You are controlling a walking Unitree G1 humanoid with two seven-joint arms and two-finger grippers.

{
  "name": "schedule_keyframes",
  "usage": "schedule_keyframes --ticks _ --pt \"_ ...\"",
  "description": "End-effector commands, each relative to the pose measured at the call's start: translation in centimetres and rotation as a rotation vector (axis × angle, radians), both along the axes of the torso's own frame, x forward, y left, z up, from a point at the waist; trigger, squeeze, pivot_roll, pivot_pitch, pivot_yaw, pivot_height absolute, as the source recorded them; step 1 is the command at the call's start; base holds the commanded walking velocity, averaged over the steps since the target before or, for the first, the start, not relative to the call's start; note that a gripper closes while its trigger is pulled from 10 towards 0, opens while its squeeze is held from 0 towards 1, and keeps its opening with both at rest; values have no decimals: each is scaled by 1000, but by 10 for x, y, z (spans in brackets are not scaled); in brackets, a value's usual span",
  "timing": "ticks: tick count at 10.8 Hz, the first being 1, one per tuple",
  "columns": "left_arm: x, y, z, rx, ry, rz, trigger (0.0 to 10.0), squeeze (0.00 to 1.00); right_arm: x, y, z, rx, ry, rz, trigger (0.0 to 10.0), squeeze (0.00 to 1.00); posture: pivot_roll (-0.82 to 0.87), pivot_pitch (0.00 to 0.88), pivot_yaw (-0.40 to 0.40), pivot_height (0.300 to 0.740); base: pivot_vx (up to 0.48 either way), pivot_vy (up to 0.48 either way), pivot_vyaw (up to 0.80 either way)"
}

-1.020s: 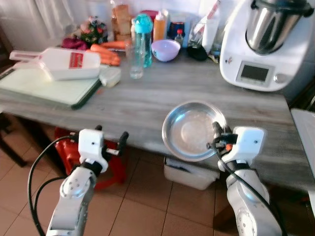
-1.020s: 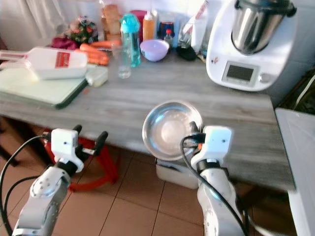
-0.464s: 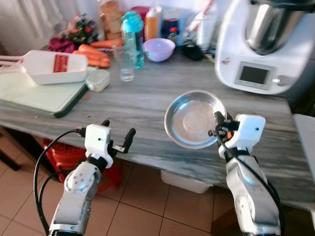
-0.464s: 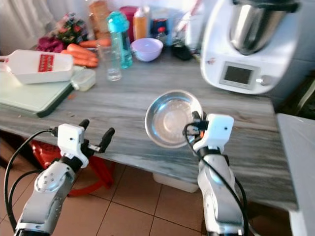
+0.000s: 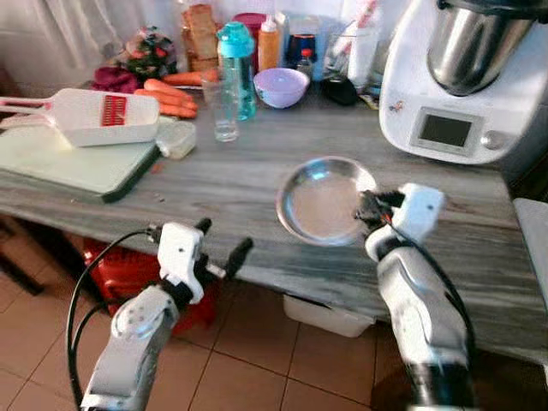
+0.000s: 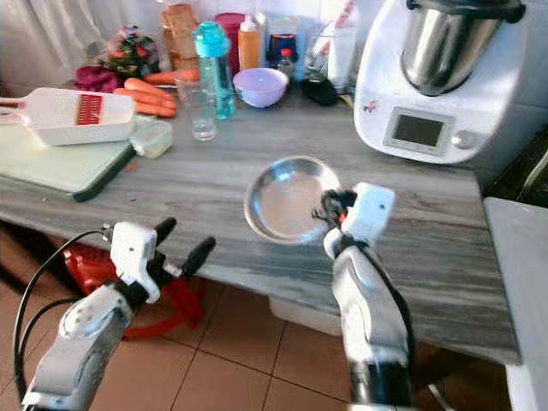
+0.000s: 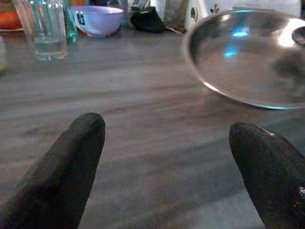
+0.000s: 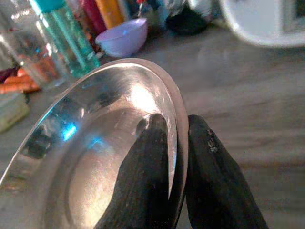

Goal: Setting the table

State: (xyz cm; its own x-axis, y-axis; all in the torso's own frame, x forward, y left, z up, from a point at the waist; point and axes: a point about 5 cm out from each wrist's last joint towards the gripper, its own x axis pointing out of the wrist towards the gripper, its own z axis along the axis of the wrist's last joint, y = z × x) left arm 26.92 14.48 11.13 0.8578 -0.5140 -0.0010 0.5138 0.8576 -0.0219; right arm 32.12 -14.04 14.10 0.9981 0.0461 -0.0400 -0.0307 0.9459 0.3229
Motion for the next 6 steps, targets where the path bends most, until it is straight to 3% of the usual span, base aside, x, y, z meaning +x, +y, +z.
schedule_keyframes --ticks 1,6 --pt "-4 0 -2 -22 44 -43 10000 0 5 7 -6 50 48 25 10000 0 136 93 -27 740 0 0 0" --pt "-8 -6 -2 20 55 -161 10000 0 23 34 -23 91 165 78 10000 0 145 70 -26 740 0 0 0"
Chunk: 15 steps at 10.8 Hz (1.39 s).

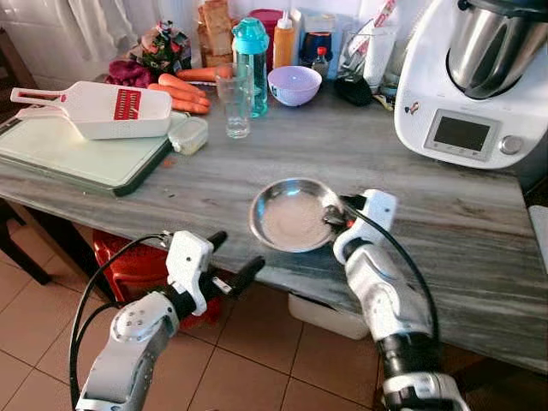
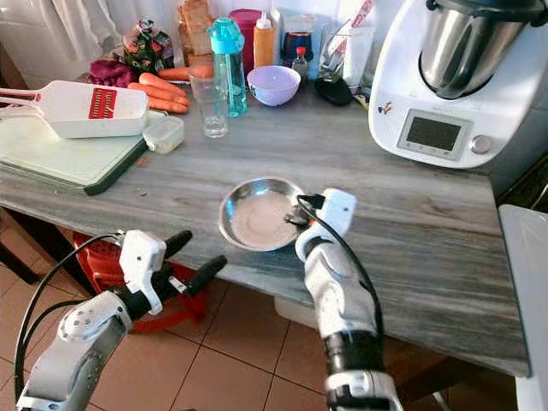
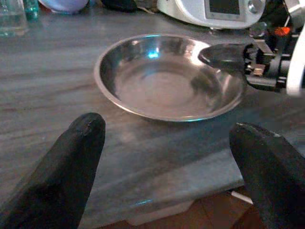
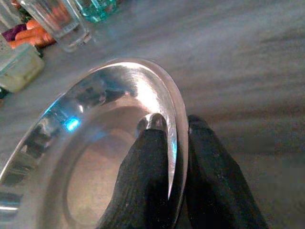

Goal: Setting the table

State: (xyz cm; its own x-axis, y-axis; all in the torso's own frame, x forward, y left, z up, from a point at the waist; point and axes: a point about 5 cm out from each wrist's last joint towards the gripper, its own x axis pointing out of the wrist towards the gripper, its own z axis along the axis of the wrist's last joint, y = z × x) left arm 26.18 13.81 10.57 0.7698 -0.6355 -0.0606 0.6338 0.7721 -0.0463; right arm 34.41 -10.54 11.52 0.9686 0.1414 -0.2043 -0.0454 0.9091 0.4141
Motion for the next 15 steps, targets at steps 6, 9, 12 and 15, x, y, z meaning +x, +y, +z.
schedule_keyframes --ticks 6,9,12,15 --pt "2 9 -9 102 -12 51 10000 0 7 1 -11 -1 51 -26 10000 1000 139 79 -32 740 0 0 0" --pt "5 8 -9 95 -16 67 10000 0 5 1 -14 -12 54 -14 10000 1000 130 75 -34 740 0 0 0" --pt "5 5 -10 88 -20 71 10000 0 9 -8 3 -77 -62 -42 10000 1000 130 75 -34 740 0 0 0" --pt "10 2 0 45 -70 80 10000 0 5 -21 11 -192 -169 -41 10000 1000 129 67 -36 740 0 0 0"
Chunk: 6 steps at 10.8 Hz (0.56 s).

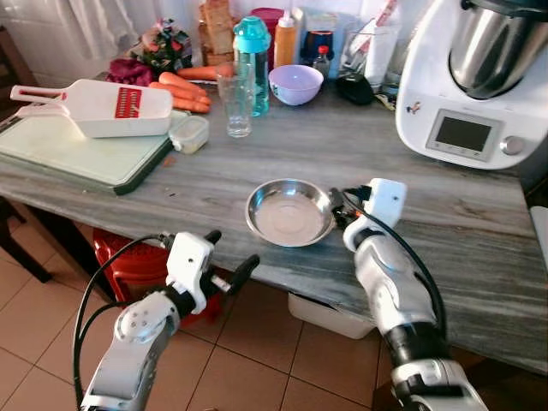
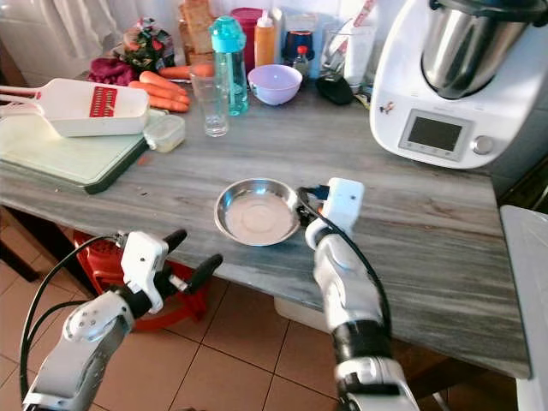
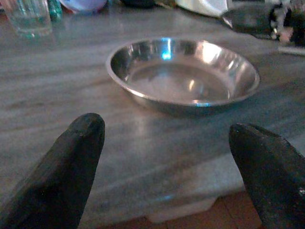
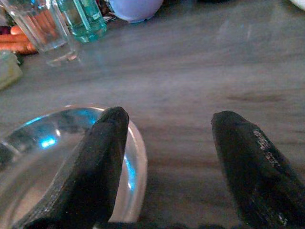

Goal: Setting the table

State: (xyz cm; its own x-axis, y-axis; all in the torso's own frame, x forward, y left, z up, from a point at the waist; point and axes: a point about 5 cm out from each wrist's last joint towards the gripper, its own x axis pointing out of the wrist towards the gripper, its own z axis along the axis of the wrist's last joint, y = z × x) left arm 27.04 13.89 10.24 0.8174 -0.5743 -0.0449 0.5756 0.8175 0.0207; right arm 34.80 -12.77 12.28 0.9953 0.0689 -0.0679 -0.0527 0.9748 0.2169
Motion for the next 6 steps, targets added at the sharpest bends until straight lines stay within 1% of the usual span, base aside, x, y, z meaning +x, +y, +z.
schedule_keyframes --ticks 1,2,3,4,5,6 --pt "3 1 7 -8 -32 18 10000 0 -2 -3 11 -54 -76 3 10000 1000 126 66 -35 740 0 0 0" --pt "6 1 4 -10 -17 63 10000 0 -10 -9 21 -104 -161 13 10000 1000 120 65 -32 740 0 0 0" --pt "11 7 0 22 -24 170 10000 0 -21 -17 20 -159 -184 9 10000 1000 120 65 -32 740 0 0 0" --pt "13 9 -1 32 -31 218 10000 0 -28 -23 20 -176 -199 3 10000 1000 112 67 -30 740 0 0 0" --pt "16 12 -1 55 -39 289 10000 0 -36 -34 22 -208 -213 -19 10000 1000 105 71 -26 740 0 0 0" --pt "18 15 -1 59 -41 337 10000 0 -41 -42 24 -219 -220 -46 10000 1000 96 77 -12 740 0 0 0"
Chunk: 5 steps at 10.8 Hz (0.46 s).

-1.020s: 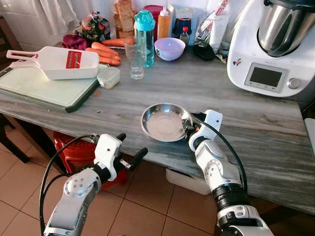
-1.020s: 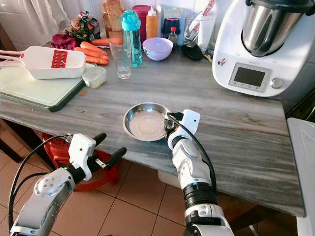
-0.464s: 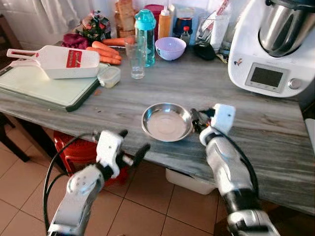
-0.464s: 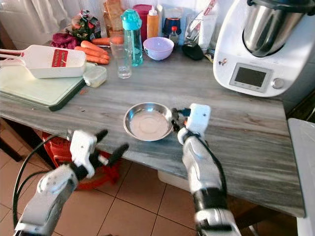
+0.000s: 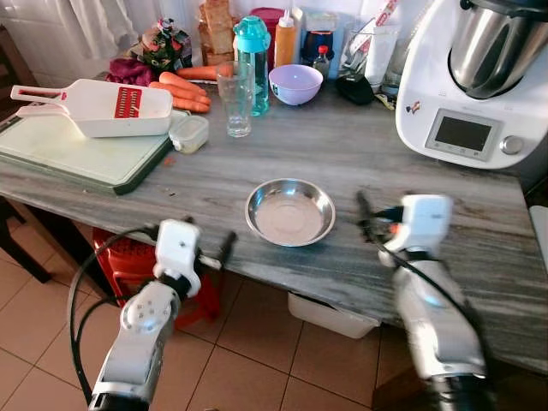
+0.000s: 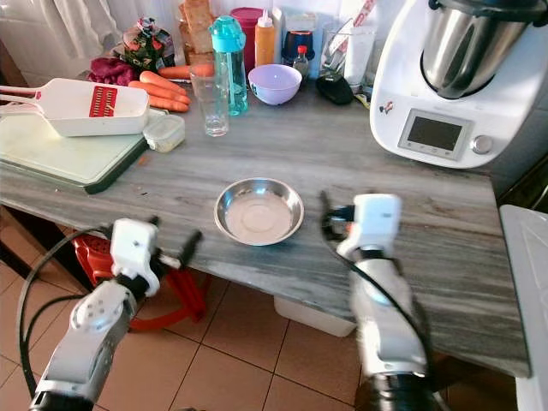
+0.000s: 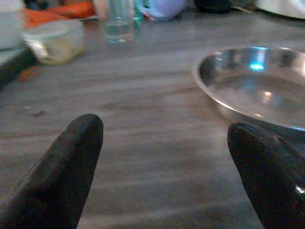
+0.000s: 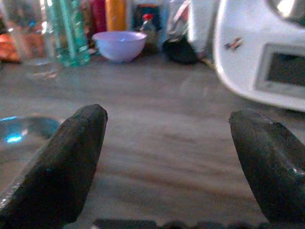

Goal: Setting the table

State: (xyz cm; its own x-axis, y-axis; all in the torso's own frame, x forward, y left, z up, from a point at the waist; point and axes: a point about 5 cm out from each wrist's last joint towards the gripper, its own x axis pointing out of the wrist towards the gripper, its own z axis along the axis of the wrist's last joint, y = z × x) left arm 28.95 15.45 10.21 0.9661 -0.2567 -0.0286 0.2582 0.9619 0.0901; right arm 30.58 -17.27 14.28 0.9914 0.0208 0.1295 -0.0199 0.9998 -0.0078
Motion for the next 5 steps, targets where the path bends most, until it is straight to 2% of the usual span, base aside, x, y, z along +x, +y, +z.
schedule_keyframes --ticks 1,2,3,5 --pt "2 2 2 15 -16 28 10000 0 -3 -6 7 -3 -23 -28 10000 1000 94 78 -8 740 0 0 0" --pt "6 7 4 39 -43 87 10000 0 -9 -14 12 -15 -45 -74 10000 1000 82 83 -2 740 0 0 0" --pt "7 11 6 43 -52 124 10000 0 -14 -16 17 -14 -53 -94 10000 1000 79 82 -3 740 0 0 0" --pt "6 19 4 66 -58 187 10000 0 -27 -12 16 -25 -46 -85 10000 1000 74 85 -3 740 0 0 0"
